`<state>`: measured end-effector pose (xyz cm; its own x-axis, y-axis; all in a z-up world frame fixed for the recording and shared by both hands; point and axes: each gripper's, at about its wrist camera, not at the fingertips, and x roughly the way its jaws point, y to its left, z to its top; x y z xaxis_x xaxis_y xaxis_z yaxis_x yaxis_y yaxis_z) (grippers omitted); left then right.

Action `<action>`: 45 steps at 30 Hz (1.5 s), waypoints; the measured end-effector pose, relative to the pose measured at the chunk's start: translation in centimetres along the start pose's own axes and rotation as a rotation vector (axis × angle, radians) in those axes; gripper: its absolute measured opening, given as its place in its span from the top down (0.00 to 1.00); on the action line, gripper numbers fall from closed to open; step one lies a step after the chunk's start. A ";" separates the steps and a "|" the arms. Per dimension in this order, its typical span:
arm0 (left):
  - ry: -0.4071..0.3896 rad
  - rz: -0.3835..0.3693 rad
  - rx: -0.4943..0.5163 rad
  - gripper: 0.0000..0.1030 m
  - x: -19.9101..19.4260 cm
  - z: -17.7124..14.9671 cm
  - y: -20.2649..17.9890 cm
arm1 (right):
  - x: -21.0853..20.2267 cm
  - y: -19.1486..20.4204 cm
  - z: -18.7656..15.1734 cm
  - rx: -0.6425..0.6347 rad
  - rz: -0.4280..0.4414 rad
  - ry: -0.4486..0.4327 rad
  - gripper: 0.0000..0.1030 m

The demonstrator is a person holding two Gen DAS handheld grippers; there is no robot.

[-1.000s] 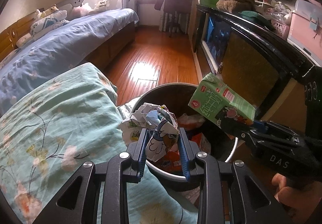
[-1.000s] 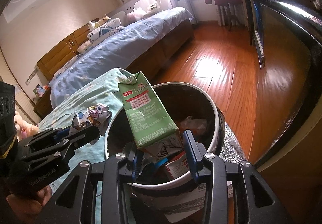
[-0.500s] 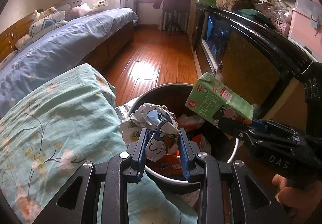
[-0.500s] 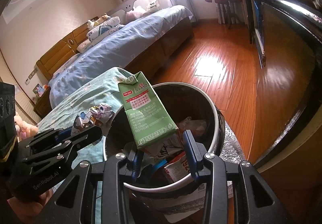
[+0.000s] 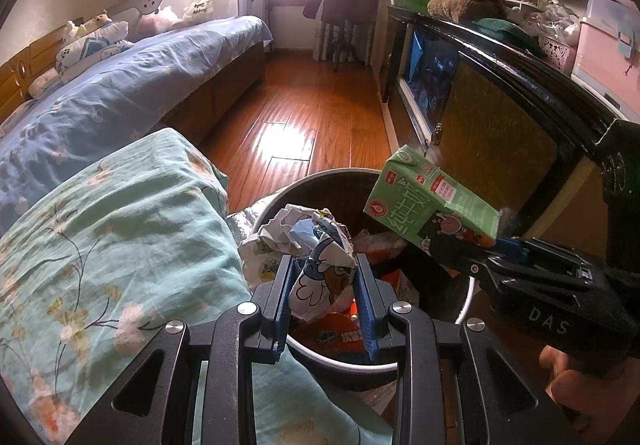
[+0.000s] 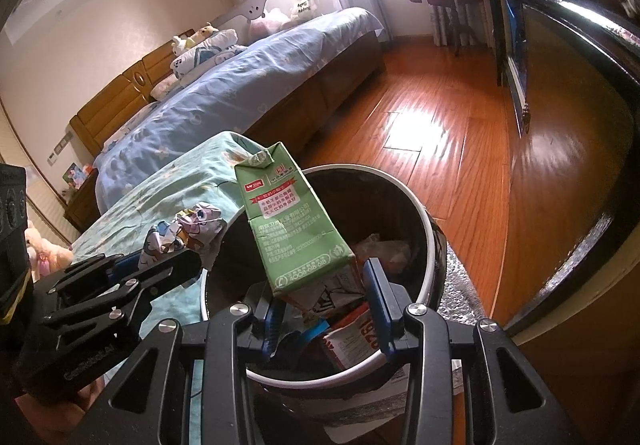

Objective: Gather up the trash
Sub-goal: 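Hold both items above the bin opening, then open both tools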

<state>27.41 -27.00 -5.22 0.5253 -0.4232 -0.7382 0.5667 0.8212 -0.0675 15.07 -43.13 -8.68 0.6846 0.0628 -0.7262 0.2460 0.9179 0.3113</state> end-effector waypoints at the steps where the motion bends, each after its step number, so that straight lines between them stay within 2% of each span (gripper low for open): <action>1: 0.001 -0.001 0.000 0.73 0.0 0.0 0.0 | 0.0 0.0 0.0 0.001 -0.001 0.001 0.63; 45: 0.020 -0.003 0.004 0.73 0.9 0.4 0.2 | 1.3 -0.5 0.9 0.006 -0.008 0.043 0.63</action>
<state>28.25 -27.36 -5.56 0.5109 -0.4183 -0.7510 0.5711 0.8181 -0.0672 16.45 -43.89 -9.28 0.6527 0.0724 -0.7542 0.2553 0.9162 0.3088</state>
